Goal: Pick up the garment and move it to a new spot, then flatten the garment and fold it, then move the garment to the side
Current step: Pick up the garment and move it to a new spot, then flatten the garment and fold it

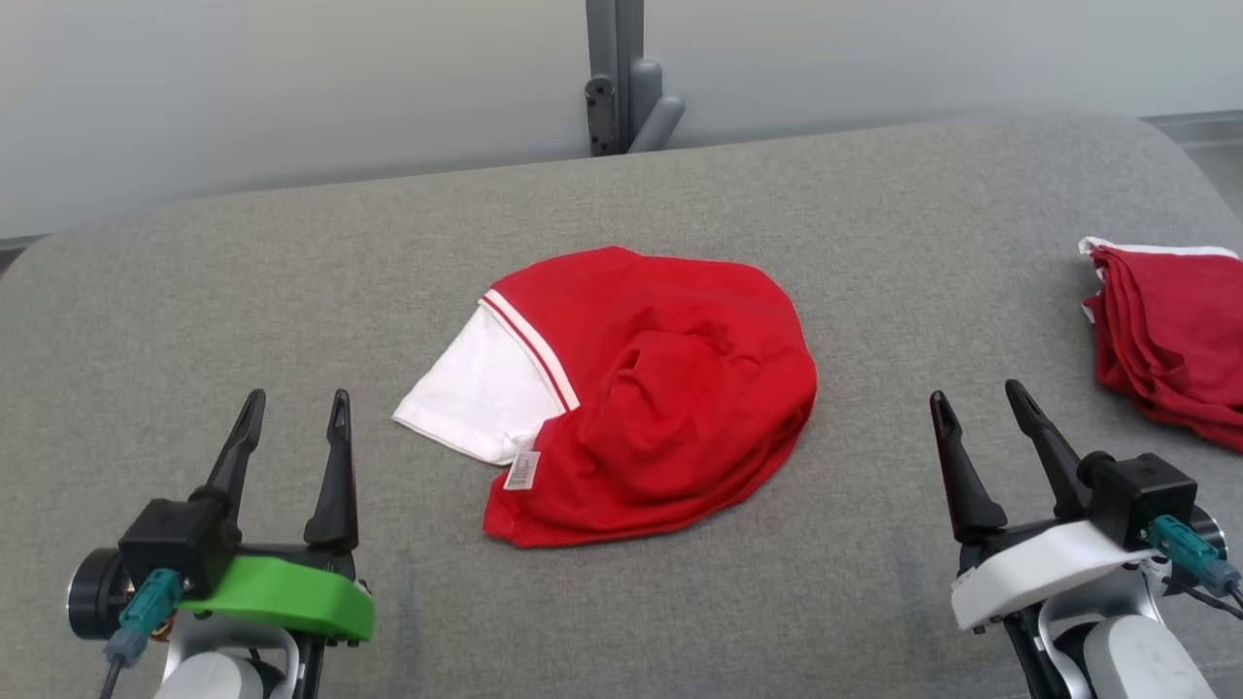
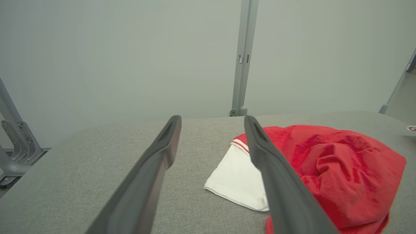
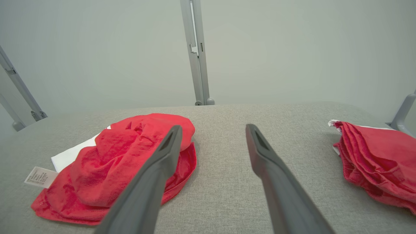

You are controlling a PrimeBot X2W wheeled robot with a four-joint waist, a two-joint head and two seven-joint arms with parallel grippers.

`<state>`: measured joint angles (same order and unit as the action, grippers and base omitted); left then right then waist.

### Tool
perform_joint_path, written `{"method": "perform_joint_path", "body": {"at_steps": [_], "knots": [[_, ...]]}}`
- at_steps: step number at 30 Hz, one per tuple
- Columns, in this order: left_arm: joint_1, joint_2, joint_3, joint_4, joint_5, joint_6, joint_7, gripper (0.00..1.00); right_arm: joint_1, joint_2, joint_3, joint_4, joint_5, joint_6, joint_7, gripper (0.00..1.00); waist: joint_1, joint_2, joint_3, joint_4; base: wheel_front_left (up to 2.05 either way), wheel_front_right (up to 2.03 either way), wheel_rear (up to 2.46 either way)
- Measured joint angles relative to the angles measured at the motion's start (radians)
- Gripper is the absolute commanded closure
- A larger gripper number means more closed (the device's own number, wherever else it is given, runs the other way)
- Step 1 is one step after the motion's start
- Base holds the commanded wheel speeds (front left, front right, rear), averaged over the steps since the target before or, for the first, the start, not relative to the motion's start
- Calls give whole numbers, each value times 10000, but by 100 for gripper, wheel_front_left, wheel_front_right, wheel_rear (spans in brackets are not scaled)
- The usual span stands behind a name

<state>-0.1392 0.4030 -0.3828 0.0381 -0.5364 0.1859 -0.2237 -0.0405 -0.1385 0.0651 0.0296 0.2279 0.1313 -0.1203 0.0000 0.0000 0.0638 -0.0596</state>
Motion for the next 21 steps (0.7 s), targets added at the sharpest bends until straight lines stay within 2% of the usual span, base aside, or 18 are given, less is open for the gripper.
{"method": "perform_joint_path", "body": {"at_steps": [6, 21], "knots": [[743, 54, -84, -591, 0, 349, 119, 0, 298, -58, 71, -35, 0, 2, 136, 0, 0, 0, -526, 174, 0, 0, 0], [1334, 178, -299, -1041, -10, 604, 393, 0, 855, -23, -161, -309, 13, 0, 401, 0, 0, 0, -1045, 291, 0, 0, 0]]}}
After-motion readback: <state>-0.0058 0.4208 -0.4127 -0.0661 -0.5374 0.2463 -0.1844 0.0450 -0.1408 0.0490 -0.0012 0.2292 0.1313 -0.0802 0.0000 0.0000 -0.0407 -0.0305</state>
